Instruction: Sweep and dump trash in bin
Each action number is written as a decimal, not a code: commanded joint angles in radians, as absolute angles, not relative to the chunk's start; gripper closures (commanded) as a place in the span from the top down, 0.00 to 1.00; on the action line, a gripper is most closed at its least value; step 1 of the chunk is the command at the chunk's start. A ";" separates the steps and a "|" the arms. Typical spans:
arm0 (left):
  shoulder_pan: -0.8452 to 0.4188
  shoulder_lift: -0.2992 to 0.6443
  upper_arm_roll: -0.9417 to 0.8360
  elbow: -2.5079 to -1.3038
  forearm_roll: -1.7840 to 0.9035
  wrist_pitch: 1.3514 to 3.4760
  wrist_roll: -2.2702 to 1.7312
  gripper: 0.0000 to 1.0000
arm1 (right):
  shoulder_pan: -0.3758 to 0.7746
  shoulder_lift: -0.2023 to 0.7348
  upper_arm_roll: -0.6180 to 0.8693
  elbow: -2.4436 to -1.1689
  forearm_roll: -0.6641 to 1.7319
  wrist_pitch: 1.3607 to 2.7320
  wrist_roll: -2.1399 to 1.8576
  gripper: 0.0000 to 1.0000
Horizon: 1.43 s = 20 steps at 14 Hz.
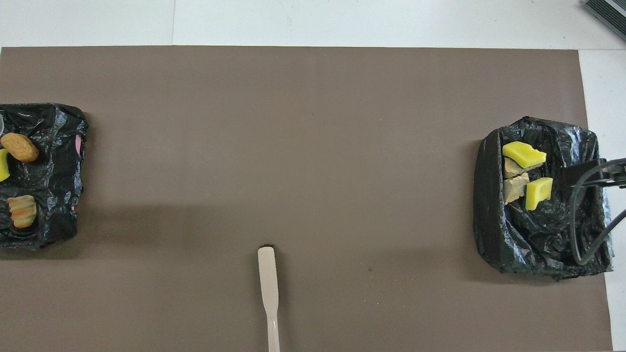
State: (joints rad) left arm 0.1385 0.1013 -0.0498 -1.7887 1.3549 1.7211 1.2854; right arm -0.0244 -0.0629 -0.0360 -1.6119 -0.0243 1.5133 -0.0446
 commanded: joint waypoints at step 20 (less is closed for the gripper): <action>-0.290 0.238 -0.052 -1.606 0.177 1.571 0.197 0.00 | -0.026 -0.060 -0.023 -1.606 0.005 1.523 -0.012 1.00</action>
State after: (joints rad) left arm -0.2590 0.1897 -0.0699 -1.6534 0.2308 1.5939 0.3227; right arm -0.0197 -0.0624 -0.0269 -1.6119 -0.0135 1.5143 -0.0286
